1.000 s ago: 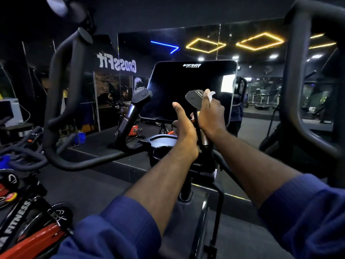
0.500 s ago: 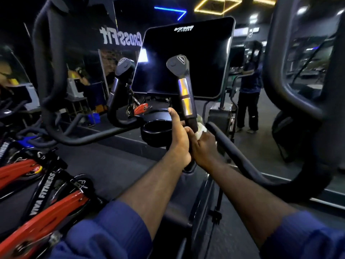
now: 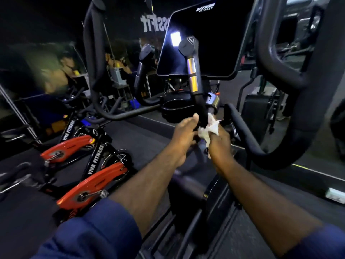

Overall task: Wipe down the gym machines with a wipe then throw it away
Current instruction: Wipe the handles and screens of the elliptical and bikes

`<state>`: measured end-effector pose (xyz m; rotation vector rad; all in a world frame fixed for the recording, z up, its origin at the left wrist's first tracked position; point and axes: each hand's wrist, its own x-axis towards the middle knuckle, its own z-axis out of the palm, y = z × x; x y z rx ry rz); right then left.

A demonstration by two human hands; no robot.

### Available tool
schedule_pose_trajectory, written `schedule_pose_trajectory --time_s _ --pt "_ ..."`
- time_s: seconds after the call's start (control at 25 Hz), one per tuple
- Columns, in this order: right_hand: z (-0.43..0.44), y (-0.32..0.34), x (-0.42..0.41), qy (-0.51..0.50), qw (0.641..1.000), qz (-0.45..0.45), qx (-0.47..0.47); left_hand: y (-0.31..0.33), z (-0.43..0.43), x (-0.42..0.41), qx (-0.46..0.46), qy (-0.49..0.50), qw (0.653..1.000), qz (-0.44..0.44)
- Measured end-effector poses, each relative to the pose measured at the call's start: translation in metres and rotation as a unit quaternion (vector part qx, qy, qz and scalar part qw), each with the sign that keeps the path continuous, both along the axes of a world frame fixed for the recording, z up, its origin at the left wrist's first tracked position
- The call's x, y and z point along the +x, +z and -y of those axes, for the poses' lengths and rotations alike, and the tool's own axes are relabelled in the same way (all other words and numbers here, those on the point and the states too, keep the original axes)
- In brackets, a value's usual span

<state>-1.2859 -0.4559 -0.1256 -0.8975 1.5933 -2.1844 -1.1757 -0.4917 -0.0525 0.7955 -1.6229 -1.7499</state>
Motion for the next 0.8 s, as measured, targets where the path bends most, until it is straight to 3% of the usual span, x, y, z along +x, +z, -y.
schedule_pose_trajectory --time_s 0.12,0.32,0.48,0.68,0.8 --pt "-0.028 0.008 0.032 0.08 0.991 0.103 -0.004 -0.003 -0.017 0.039 -0.048 0.022 0.998 0.015" --pt "-0.054 0.015 0.123 0.281 0.951 0.127 0.036 -0.023 -0.03 0.159 -0.127 0.152 0.978 0.065" --pt "-0.056 0.026 0.254 0.414 0.893 0.146 0.101 -0.02 -0.052 0.313 -0.063 0.28 0.955 0.071" --pt "-0.056 0.013 0.441 0.512 0.831 0.133 0.173 -0.036 -0.1 0.519 0.017 0.445 0.895 0.033" --pt "-0.071 -0.008 0.564 0.598 0.761 0.111 0.223 -0.057 -0.152 0.641 0.059 0.525 0.849 -0.024"
